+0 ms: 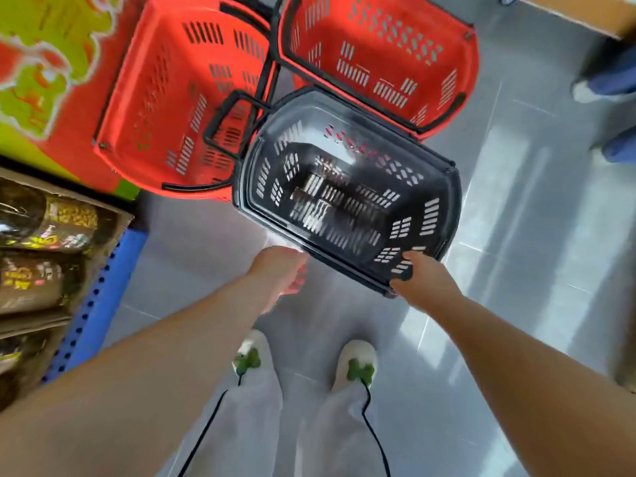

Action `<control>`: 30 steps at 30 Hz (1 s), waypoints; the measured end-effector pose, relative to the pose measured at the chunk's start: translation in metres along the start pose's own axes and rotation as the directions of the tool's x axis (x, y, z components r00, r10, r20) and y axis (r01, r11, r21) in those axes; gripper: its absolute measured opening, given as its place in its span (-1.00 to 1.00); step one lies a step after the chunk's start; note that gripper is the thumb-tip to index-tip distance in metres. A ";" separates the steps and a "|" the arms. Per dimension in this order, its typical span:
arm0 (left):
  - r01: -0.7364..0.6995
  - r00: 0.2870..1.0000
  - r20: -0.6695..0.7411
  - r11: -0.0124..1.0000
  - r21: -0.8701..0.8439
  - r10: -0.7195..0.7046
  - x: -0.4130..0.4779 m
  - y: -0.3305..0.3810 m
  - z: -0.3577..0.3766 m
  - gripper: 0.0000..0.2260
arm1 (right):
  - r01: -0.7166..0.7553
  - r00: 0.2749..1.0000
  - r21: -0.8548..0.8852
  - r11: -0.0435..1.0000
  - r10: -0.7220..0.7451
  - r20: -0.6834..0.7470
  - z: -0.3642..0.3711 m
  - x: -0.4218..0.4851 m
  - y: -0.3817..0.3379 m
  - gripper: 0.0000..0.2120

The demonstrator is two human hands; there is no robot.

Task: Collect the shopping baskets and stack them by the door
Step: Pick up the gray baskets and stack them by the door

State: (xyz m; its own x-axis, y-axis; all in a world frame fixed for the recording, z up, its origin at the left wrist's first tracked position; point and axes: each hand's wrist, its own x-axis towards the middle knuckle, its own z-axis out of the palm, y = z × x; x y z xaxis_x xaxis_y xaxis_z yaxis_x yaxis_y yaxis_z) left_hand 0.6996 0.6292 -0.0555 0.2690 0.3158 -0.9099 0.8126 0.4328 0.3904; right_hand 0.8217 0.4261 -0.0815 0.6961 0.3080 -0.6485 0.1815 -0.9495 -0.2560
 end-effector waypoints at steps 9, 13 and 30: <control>0.128 0.988 -0.082 0.992 -0.005 -0.128 0.078 -0.051 0.129 -0.52 | 0.384 0.918 -0.572 0.725 -0.366 0.152 0.035 0.066 0.100 -0.28; 0.142 0.978 -0.137 0.985 -0.098 -0.154 0.088 -0.056 0.157 -0.38 | 0.438 0.847 -0.484 0.757 -0.529 -0.061 0.045 0.059 0.104 -0.68; 0.017 0.937 -0.328 0.921 0.390 0.122 0.081 -0.148 0.010 -0.36 | 0.489 0.872 -0.547 0.680 -0.386 0.300 0.139 -0.033 0.107 -0.49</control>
State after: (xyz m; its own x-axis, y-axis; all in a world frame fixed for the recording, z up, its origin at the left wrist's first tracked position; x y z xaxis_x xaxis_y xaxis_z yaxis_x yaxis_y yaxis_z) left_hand 0.6065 0.5823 -0.1882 0.1814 0.6261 -0.7584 0.9543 0.0742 0.2895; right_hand 0.7216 0.3224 -0.1873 0.3290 0.6531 -0.6820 0.8436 -0.5278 -0.0985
